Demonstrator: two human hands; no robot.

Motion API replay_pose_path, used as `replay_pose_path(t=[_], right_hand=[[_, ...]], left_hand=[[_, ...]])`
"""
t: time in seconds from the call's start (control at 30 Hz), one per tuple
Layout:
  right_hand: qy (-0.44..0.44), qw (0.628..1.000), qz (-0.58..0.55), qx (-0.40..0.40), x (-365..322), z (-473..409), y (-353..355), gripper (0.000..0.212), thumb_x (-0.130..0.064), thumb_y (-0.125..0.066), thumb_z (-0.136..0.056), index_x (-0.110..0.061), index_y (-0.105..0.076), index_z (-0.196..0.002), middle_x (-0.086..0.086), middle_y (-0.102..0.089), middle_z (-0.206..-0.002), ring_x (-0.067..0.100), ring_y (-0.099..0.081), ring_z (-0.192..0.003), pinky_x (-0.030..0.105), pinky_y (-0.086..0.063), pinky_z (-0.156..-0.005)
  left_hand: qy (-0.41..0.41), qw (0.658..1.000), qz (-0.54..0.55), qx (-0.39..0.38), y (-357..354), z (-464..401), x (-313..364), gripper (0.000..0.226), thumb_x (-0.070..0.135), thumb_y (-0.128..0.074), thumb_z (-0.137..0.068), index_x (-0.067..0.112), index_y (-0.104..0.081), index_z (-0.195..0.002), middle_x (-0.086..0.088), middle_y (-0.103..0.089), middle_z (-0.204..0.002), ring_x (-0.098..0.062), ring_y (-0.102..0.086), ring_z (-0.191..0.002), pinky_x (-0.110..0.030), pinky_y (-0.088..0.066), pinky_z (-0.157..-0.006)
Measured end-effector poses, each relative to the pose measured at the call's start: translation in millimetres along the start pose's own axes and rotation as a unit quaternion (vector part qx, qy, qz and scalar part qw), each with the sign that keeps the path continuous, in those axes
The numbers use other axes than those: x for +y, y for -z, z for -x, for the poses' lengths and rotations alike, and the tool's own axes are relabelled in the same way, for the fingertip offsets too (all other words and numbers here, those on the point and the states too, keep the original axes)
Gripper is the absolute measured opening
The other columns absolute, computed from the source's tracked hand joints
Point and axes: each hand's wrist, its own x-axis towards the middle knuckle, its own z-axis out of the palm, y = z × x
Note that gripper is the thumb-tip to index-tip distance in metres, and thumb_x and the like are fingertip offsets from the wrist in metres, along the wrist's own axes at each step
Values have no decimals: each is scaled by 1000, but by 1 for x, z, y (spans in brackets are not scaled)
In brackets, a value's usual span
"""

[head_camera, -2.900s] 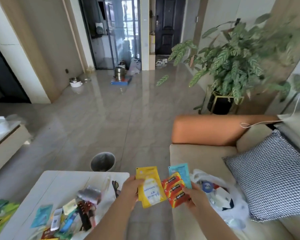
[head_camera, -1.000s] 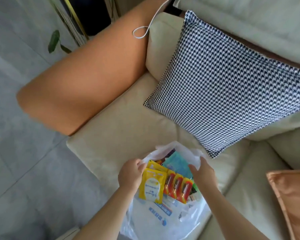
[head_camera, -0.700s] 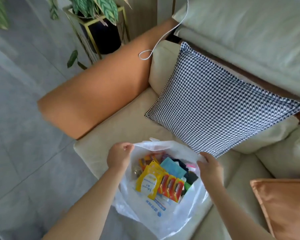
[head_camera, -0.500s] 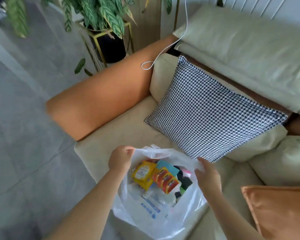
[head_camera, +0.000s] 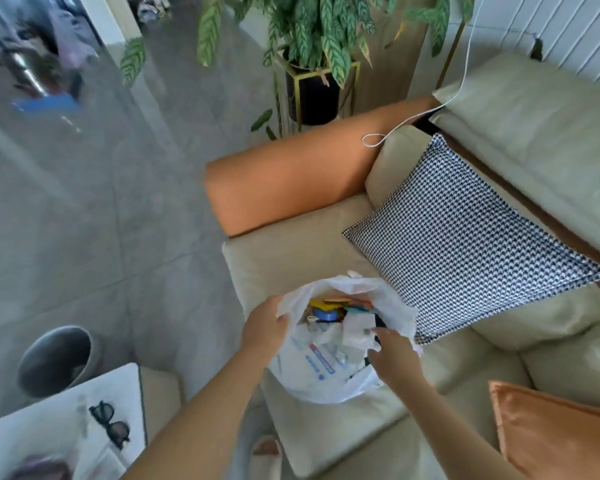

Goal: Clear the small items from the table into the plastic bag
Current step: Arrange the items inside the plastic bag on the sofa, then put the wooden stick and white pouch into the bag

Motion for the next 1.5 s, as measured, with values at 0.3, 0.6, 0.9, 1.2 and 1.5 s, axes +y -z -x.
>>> replay_pose_path(t=[0.3, 0.6, 0.9, 1.2, 1.5], right_hand=[[172, 979, 75, -77, -109, 63, -44, 42, -29, -40, -97, -24, -39, -138, -2, -51, -136, 19, -47, -125, 31, -36, -103], [316, 931, 150, -106, -206, 176, -132, 31, -30, -44, -94, -24, -57, -122, -1, -61, -125, 19, -56, -118, 28, -41, -96], [451, 843, 232, -179, -251, 350, -227, 25, -31, -40, -96, -19, -59, -106, -2, -65, -111, 19, -61, -105, 24, -41, -77], [562, 735, 282, -255, -281, 478, -308, 24, -28, -38, -96, -17, -59, -101, 0, -65, -100, 20, -62, -95, 33, -46, -81], [638, 606, 332, -339, -305, 530, -397, 28, -29, -41, -96, -18, -59, -114, 1, -66, -108, 18, -60, -103, 27, -42, -77]], left_hand=[[104, 984, 116, -91, 40, 113, -76, 23, 34, -65, -84, 20, -70, -102, -1, -68, -103, -10, -60, -88, -22, -48, -75], [193, 974, 117, 28, 90, 258, -191, 29, 35, -52, -91, 23, -63, -114, 5, -65, -119, -14, -59, -112, -26, -46, -96], [281, 948, 117, 95, 87, 446, -308, 32, 38, -46, -94, 26, -60, -120, 6, -59, -129, -14, -52, -121, -25, -38, -100], [407, 862, 238, 186, 65, 580, -391, 25, 35, -50, -90, 28, -66, -109, 6, -65, -118, -13, -59, -109, -22, -46, -90], [547, 687, 385, 284, 33, 638, -447, 20, 43, -50, -88, 31, -66, -87, 8, -68, -98, -17, -64, -86, -25, -50, -75]])
